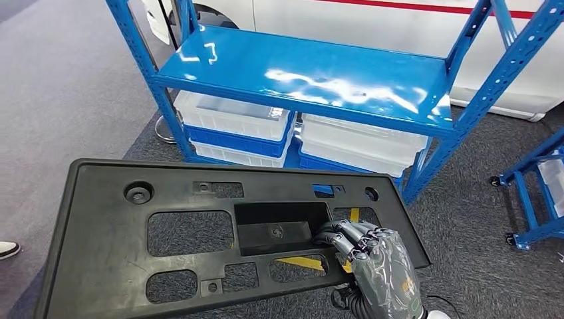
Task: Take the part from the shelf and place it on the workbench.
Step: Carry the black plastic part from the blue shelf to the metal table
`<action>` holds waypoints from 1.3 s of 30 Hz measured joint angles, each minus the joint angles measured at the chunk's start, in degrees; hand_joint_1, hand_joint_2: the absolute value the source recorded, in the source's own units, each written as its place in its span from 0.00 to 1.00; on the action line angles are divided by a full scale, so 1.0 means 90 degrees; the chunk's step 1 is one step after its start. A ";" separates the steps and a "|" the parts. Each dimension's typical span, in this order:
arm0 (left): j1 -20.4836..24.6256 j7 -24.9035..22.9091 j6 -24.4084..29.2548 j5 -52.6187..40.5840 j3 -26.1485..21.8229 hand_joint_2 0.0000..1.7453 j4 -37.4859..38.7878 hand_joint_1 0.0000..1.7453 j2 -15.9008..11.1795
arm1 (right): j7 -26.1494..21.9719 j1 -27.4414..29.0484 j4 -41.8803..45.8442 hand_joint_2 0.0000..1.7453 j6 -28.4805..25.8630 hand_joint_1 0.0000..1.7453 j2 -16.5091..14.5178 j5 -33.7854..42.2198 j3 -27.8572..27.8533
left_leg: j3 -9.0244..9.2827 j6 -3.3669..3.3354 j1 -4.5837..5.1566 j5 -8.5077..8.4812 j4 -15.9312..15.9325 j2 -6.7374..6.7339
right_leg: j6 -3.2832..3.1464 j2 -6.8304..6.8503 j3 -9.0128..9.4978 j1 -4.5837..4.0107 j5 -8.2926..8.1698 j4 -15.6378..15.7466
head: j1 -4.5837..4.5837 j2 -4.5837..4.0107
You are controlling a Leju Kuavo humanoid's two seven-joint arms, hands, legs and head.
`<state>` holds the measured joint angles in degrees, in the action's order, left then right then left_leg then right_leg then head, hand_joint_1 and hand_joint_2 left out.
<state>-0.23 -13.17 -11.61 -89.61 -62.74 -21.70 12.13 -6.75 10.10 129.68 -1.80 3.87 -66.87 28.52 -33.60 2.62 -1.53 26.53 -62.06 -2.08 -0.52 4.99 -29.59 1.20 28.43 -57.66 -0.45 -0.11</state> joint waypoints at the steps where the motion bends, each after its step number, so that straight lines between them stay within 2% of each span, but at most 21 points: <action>1: 0.0001 0.0010 -0.0005 -0.0004 -0.0002 1.00 -0.0007 0.00 0.0002 | 0.0000 -0.0001 0.0000 1.00 0.0019 1.00 -0.0009 -0.0003 0.0000 | 0.0143 -0.0039 0.0025 -0.0060 0.0245 -0.0086 | 0.0043 0.0051 -0.0007 -0.0009 0.0017 -0.0036 | 0.0000 0.0000; 2: 0.0001 0.0018 -0.0010 -0.0010 -0.0005 1.00 -0.0011 0.00 0.0004 | 0.0000 -0.0002 0.0001 1.00 0.0035 1.00 -0.0016 -0.0010 -0.0001 | 0.0193 -0.0102 0.0052 -0.0049 0.0359 -0.0136 | 0.0084 0.0097 -0.0012 -0.0029 0.0027 -0.0062 | -0.0001 0.0000; 5: -0.0006 0.0032 -0.0020 -0.0026 -0.0021 1.00 -0.0025 0.00 0.0006 | 0.0000 -0.0006 0.0001 1.00 0.0053 1.00 -0.0024 -0.0029 -0.0002 | 0.0133 -0.0312 0.0074 -0.0057 0.0400 -0.0002 | 0.0198 0.0179 -0.0017 -0.0038 0.0057 -0.0110 | -0.0006 0.0000; 7: -0.0003 0.0038 -0.0023 -0.0030 -0.0038 1.00 -0.0039 0.00 0.0013 | 0.0001 -0.0003 0.0001 1.00 0.0058 1.00 -0.0025 -0.0029 -0.0002 | 0.0097 -0.0418 0.0060 -0.0116 0.0436 0.0108 | 0.0249 -0.0081 -0.0156 -0.0006 0.0327 -0.0444 | -0.0009 0.0000; 9: 0.0004 0.0045 -0.0024 -0.0034 -0.0051 1.00 -0.0047 0.00 0.0017 | 0.0002 0.0007 0.0001 1.00 0.0065 1.00 -0.0025 -0.0034 -0.0002 | 0.0030 -0.0491 0.0078 -0.0168 0.0437 0.0218 | 0.0249 -0.0417 -0.0520 0.0001 0.0787 -0.1243 | -0.0011 0.0000; 10: 0.0004 0.0047 -0.0022 -0.0036 -0.0056 1.00 -0.0050 0.00 0.0017 | 0.0002 0.0012 0.0000 1.00 0.0071 1.00 -0.0025 -0.0042 -0.0002 | -0.0006 -0.0514 0.0097 -0.0190 0.0431 0.0286 | 0.0240 -0.0491 -0.0706 -0.0004 0.0948 -0.1640 | -0.0011 0.0000; 11: 0.0001 0.0050 -0.0021 -0.0038 -0.0063 1.00 -0.0052 0.00 0.0017 | 0.0003 0.0014 0.0000 1.00 0.0081 1.00 -0.0025 -0.0052 -0.0002 | -0.0033 -0.0526 0.0118 -0.0209 0.0424 0.0362 | 0.0224 -0.0519 -0.0810 -0.0012 0.0986 -0.1866 | -0.0010 0.0000; 12: -0.0004 0.0055 -0.0017 -0.0040 -0.0075 1.00 -0.0056 0.00 0.0016 | 0.0004 0.0012 0.0000 1.00 0.0095 1.00 -0.0025 -0.0069 -0.0002 | -0.0052 -0.0529 0.0138 -0.0225 0.0417 0.0441 | 0.0199 -0.0533 -0.0811 -0.0022 0.0907 -0.1874 | -0.0010 0.0000; 13: -0.0007 0.0061 -0.0012 -0.0041 -0.0093 1.00 -0.0059 0.00 0.0015 | 0.0007 0.0002 -0.0001 1.00 0.0109 1.00 -0.0025 -0.0089 -0.0002 | -0.0060 -0.0527 0.0159 -0.0241 0.0413 0.0527 | 0.0156 -0.0562 -0.0681 -0.0038 0.0709 -0.1614 | -0.0011 0.0000; 15: -0.0002 0.0083 0.0005 -0.0038 -0.0146 1.00 -0.0063 0.00 -0.0001 | 0.0026 -0.0080 -0.0027 1.00 0.0129 1.00 -0.0026 -0.0129 0.0017 | -0.0075 -0.0507 0.0195 -0.0282 0.0407 0.0684 | 0.0032 -0.0768 -0.0258 -0.0076 0.0282 -0.0746 | -0.0009 0.0000; 17: 0.0016 0.0119 0.0030 -0.0001 -0.0223 1.00 -0.0061 0.00 -0.0068 | 0.0060 -0.0246 -0.0110 1.00 0.0120 1.00 -0.0049 -0.0127 0.0102 | -0.0124 -0.0450 0.0202 -0.0335 0.0400 0.0806 | -0.0037 -0.0934 -0.0032 -0.0113 0.0086 -0.0197 | -0.0011 0.0000; 19: 0.0025 0.0160 0.0047 0.0053 -0.0337 1.00 -0.0029 0.00 -0.0202 | 0.0121 -0.0509 -0.0341 1.00 0.0060 1.00 -0.0128 -0.0104 0.0292 | -0.0191 -0.0360 0.0181 -0.0397 0.0411 0.0901 | -0.0046 -0.0875 -0.0051 -0.0137 0.0040 -0.0122 | -0.0016 0.0000; 20: 0.0030 0.0173 0.0045 0.0070 -0.0401 1.00 0.0000 0.00 -0.0275 | 0.0158 -0.0665 -0.0505 1.00 0.0018 1.00 -0.0183 -0.0099 0.0405 | -0.0216 -0.0325 0.0169 -0.0406 0.0396 0.0884 | -0.0061 -0.0809 -0.0056 -0.0127 0.0000 -0.0091 | -0.0014 0.0000; 24: 0.0084 0.0160 -0.0001 0.0085 -0.0557 1.00 0.0111 0.00 -0.0479 | 0.0219 -0.1036 -0.1018 1.00 -0.0128 1.00 -0.0369 -0.0059 0.0743 | -0.0490 -0.0214 0.0158 0.0023 -0.0168 0.0451 | -0.0164 -0.0562 -0.0077 -0.0084 -0.0104 -0.0004 | 0.0011 0.0000; 28: 0.0093 0.0157 -0.0005 0.0080 -0.0565 1.00 0.0121 0.00 -0.0487 | 0.0219 -0.1052 -0.1049 1.00 -0.0137 1.00 -0.0379 -0.0045 0.0763 | -0.0545 -0.0200 0.0152 0.0103 -0.0290 0.0423 | -0.0166 -0.0533 -0.0084 -0.0085 -0.0106 -0.0004 | 0.0011 0.0000; 30: 0.0107 0.0151 0.0005 0.0035 -0.0580 1.00 0.0178 0.00 -0.0573 | 0.0208 -0.1192 -0.1268 1.00 -0.0154 1.00 -0.0407 0.0037 0.0872 | -0.0755 -0.0122 0.0106 0.0340 -0.0865 0.0360 | -0.0159 -0.0351 -0.0122 -0.0087 -0.0112 -0.0020 | 0.0010 0.0000; 32: 0.0108 0.0178 0.0076 -0.0019 -0.0586 1.00 0.0266 0.00 -0.0706 | 0.0203 -0.1437 -0.1594 1.00 -0.0146 1.00 -0.0466 0.0134 0.1040 | -0.0439 -0.0080 0.0066 0.0272 -0.0558 0.0052 | -0.0076 0.0018 -0.0187 -0.0100 -0.0075 -0.0117 | 0.0005 0.0000; 34: 0.0086 0.0217 0.0140 -0.0027 -0.0576 1.00 0.0311 0.00 -0.0778 | 0.0209 -0.1590 -0.1742 1.00 -0.0113 1.00 -0.0500 0.0154 0.1136 | 0.0039 -0.0180 0.0079 -0.0035 0.0292 -0.0123 | 0.0036 0.0265 -0.0212 -0.0118 -0.0042 -0.0193 | -0.0002 0.0000; 36: 0.0061 0.0205 0.0118 -0.0001 -0.0574 1.00 0.0335 0.00 -0.0814 | 0.0215 -0.1677 -0.1818 1.00 -0.0104 1.00 -0.0519 0.0132 0.1197 | 0.0008 -0.0296 0.0073 -0.0085 0.0324 0.0011 | 0.0107 0.0339 -0.0200 -0.0117 -0.0038 -0.0194 | -0.0004 0.0000; 37: 0.0054 0.0188 0.0102 0.0017 -0.0576 1.00 0.0350 0.00 -0.0827 | 0.0220 -0.1716 -0.1859 1.00 -0.0106 1.00 -0.0532 0.0118 0.1222 | 0.0006 -0.0343 0.0064 -0.0109 0.0345 0.0069 | 0.0141 0.0248 -0.0213 -0.0102 0.0020 -0.0249 | -0.0005 0.0000; 39: 0.0063 0.0161 0.0091 0.0042 -0.0579 1.00 0.0370 0.00 -0.0846 | 0.0229 -0.1767 -0.1920 1.00 -0.0112 1.00 -0.0551 0.0107 0.1259 | 0.0000 -0.0431 0.0045 -0.0159 0.0379 0.0187 | 0.0189 -0.0133 -0.0400 -0.0062 0.0343 -0.0709 | -0.0010 0.0000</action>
<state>0.34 -11.72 -10.79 -89.23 -67.95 -18.37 4.51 -4.69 -5.80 112.39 -2.81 -1.08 -65.90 39.86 -33.60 -1.26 -1.13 25.11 -58.65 -0.40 1.18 3.79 -33.19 0.64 31.51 -64.04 -0.54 -0.11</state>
